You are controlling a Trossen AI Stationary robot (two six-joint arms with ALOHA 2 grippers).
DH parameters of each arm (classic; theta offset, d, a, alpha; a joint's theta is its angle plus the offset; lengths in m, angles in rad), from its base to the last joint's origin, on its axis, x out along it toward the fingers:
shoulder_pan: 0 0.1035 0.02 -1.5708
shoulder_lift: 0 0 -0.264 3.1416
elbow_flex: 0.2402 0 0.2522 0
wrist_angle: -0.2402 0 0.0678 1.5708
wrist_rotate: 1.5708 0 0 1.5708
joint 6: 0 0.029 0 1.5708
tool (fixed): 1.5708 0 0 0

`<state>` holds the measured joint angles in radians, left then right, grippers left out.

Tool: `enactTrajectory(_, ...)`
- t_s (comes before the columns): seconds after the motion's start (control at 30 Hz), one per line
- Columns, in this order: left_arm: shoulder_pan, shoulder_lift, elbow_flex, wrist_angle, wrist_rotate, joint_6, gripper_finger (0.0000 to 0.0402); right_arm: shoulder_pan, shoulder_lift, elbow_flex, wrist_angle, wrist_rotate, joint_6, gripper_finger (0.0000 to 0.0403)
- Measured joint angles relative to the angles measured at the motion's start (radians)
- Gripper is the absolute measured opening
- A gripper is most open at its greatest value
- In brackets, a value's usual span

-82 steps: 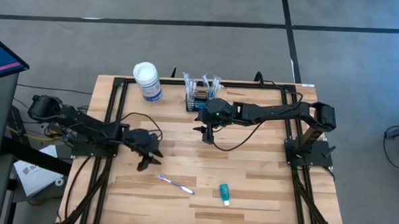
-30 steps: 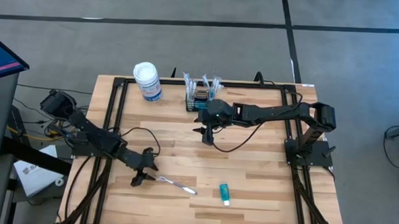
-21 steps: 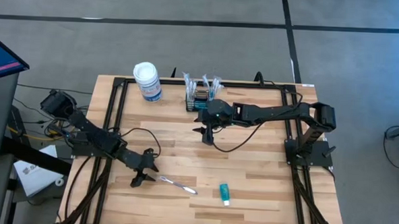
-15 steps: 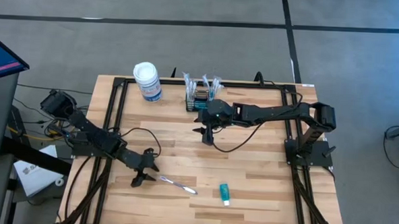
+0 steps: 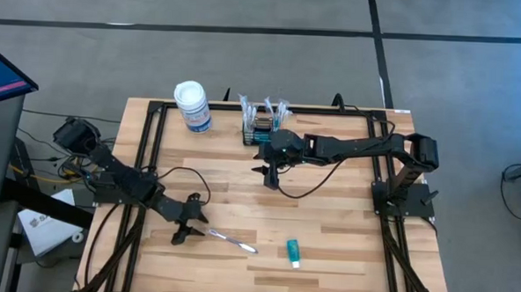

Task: Pick & Place toothbrushing station
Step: Put the purple toothbrush into the black wire organizer

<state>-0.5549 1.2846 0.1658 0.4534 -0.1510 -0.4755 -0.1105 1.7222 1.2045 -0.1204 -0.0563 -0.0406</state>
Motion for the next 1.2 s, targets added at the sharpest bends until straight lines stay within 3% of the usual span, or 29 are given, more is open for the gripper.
enactTrajectory(0.3, -0.046, 0.015, 0.000, 0.005, -0.089, 0.005, 0.0218, 0.000, 0.000, 0.000, 0.000, 0.000, 0.006, 0.0178)
enactTrajectory(0.9, -0.051, 0.239, 0.069, 0.113, -0.129, 0.082, 0.0217, 0.000, 0.000, 0.000, 0.001, 0.000, 0.015, 0.0176)
enactTrajectory(1.2, -0.051, 0.241, 0.068, 0.107, -0.134, 0.081, 0.0146, 0.000, 0.000, 0.000, 0.001, 0.000, 0.015, 0.0181)
